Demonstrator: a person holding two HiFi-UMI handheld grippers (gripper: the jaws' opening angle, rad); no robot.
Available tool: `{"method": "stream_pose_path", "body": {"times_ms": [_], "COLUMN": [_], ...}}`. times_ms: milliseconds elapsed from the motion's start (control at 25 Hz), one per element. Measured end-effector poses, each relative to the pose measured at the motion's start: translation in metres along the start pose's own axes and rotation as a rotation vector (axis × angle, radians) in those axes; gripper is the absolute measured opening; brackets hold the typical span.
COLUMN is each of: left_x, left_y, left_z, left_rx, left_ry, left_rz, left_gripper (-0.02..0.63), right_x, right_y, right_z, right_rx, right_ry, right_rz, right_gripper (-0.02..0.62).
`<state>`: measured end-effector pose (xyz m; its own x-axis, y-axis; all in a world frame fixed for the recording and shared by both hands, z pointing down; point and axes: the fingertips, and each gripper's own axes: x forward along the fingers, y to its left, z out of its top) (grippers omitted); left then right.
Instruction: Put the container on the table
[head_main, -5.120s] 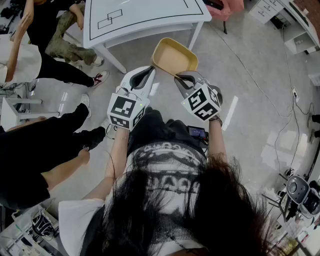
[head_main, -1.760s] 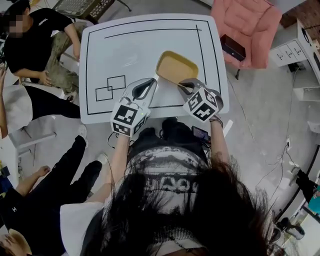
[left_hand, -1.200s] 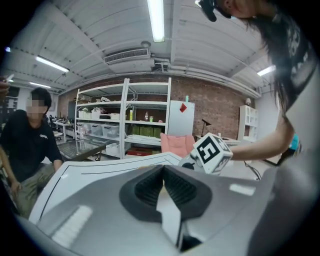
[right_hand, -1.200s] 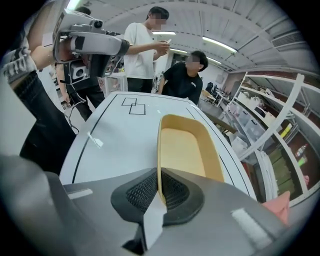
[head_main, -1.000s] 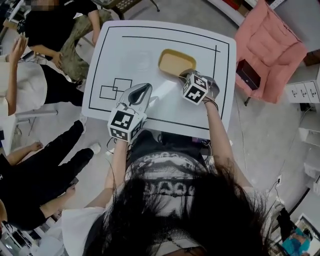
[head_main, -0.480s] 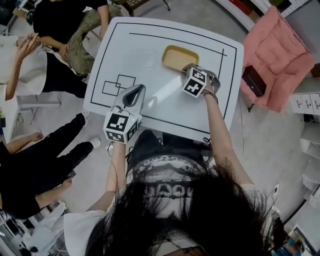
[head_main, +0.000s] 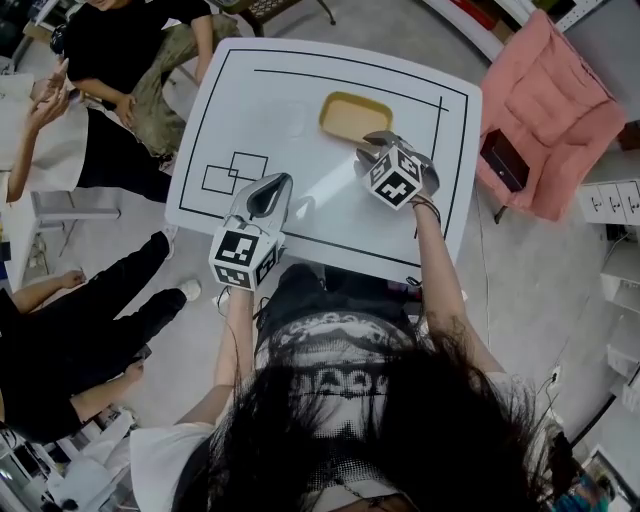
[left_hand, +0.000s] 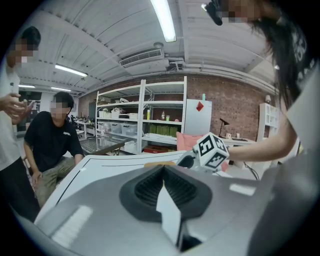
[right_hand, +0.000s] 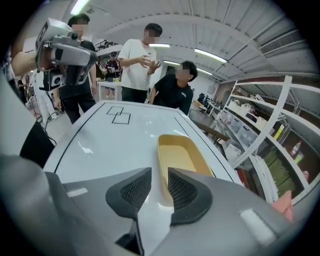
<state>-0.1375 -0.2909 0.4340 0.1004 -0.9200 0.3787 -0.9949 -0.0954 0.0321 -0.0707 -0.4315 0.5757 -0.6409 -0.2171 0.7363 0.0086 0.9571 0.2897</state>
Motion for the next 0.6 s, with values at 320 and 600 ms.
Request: {"method": "stream_pose_path", "body": {"times_ms": [320, 600], "left_x": [-0.008, -0.038], "left_y": [-0.012, -0.019], "left_z": [-0.001, -0.003], "left_rx": [0.011, 0.035], "left_ry": [-0.020, -0.036], "left_rz": [-0.075, -0.149], "left_gripper": [0.000, 0.000], "right_x": [-0.061, -0.099], "right_y": [0.035, 0.087], "right_z": [0.023, 0.046], "right_rx": [0.105, 0.169], "right_ry": [-0.130, -0.173], "right_rz": [-0.094, -0.133], "right_gripper": [0.041, 0.040]}}
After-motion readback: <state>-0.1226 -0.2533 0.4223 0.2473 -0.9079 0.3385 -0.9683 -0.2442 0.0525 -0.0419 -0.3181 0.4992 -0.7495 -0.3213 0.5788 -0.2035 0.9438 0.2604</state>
